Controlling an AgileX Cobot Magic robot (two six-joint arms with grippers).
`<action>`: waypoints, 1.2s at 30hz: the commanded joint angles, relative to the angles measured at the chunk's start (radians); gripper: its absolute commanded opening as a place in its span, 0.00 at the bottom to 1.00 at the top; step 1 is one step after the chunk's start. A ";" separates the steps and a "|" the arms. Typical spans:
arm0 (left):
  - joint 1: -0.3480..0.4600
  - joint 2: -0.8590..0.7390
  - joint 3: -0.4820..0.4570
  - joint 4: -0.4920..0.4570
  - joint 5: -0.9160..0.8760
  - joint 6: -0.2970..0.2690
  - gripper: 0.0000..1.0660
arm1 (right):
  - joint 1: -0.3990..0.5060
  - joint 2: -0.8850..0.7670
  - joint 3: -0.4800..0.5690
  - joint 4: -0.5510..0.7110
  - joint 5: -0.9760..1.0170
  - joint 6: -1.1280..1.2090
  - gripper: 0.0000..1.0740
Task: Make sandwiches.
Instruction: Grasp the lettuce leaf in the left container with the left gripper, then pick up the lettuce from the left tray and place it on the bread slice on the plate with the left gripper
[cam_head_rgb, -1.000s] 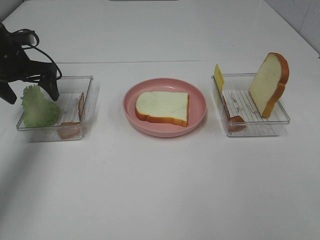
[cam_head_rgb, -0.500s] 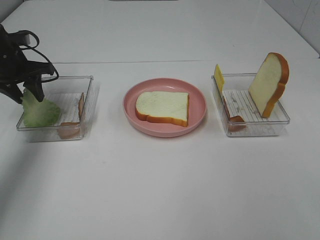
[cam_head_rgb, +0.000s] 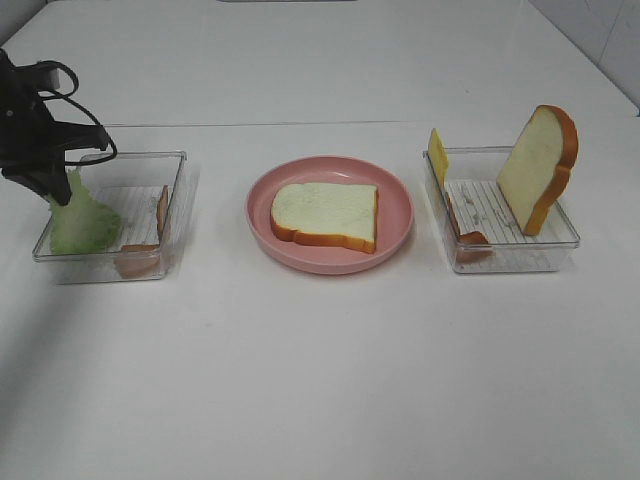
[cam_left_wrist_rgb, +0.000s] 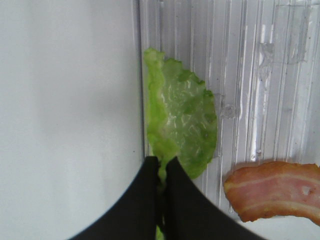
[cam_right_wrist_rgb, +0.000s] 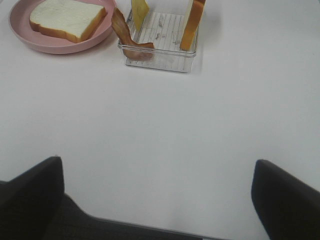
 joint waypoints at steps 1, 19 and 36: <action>0.001 -0.004 0.007 0.002 -0.003 -0.007 0.00 | -0.003 -0.036 -0.005 0.003 0.003 -0.001 0.92; -0.041 -0.124 -0.205 -0.077 0.054 -0.004 0.00 | -0.003 -0.036 -0.005 0.003 0.003 -0.001 0.92; -0.284 -0.090 -0.304 -0.309 -0.122 0.014 0.00 | -0.003 -0.036 -0.005 0.003 0.003 -0.001 0.92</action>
